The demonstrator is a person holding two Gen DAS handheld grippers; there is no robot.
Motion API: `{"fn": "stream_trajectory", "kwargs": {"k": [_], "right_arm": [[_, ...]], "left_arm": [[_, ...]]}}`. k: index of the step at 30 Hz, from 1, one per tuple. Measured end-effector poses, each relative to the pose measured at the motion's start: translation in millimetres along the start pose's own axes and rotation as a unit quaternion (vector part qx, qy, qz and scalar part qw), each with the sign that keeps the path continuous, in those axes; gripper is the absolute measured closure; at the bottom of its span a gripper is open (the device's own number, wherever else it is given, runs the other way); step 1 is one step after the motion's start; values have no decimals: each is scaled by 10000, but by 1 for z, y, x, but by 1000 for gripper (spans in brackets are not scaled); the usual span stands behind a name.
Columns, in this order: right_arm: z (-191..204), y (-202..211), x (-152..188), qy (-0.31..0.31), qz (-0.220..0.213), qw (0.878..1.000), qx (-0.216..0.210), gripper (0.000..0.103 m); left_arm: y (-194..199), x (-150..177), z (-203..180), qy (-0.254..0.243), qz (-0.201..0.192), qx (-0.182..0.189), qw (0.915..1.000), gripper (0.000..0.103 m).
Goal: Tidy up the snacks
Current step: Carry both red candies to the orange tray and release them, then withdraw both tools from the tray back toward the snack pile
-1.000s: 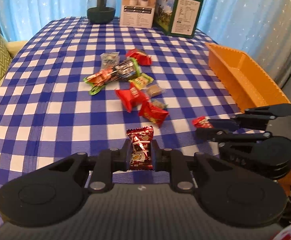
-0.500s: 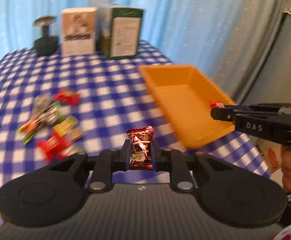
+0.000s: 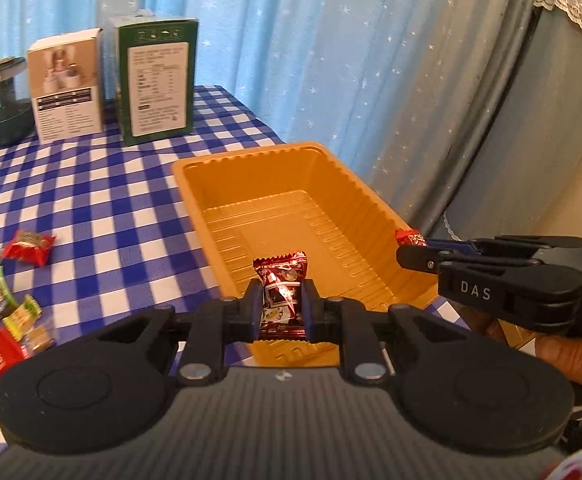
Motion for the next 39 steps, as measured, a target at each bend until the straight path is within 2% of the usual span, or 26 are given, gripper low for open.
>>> {"fn": "stream_trajectory", "kwargs": {"k": [7, 21, 25, 26, 28, 29, 30, 39], "right_arm": [[-8, -4, -2, -139, 20, 9999, 34, 84], [0, -7, -4, -264, 33, 9995, -155, 83], [3, -9, -7, -442, -39, 9982, -412, 83], [2, -10, -8, -548, -14, 9973, -491, 82], [0, -10, -9, -690, -1, 9965, -470, 69], [-2, -8, -10, -734, -25, 9963, -454, 55], [-2, -5, -11, -762, -77, 9961, -444, 52], [7, 34, -4, -794, -180, 9964, -245, 51]], "left_arm": [[-23, 1, -3, -6, 39, 101, 9999, 82], [11, 29, 31, 222, 40, -267, 9994, 77], [20, 33, 38, 265, -3, -320, 9991, 72], [22, 35, 39, 271, -13, -311, 9991, 70], [26, 37, 41, 276, -31, -270, 9992, 62], [29, 38, 42, 278, -43, -270, 9992, 60], [31, 39, 43, 280, -54, -288, 9992, 59], [62, 50, 52, 339, -84, -423, 9985, 51]]}}
Point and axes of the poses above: each gripper's, at about its wrist camera, not at the fingertips, and y roughly against the way its jaws point, z to its left, x to its underside, the point moved 3 cm from there along -y, roughly the way its jaws point, and after that the axes turned 4 degrees about -x, right-handed, at the moved point
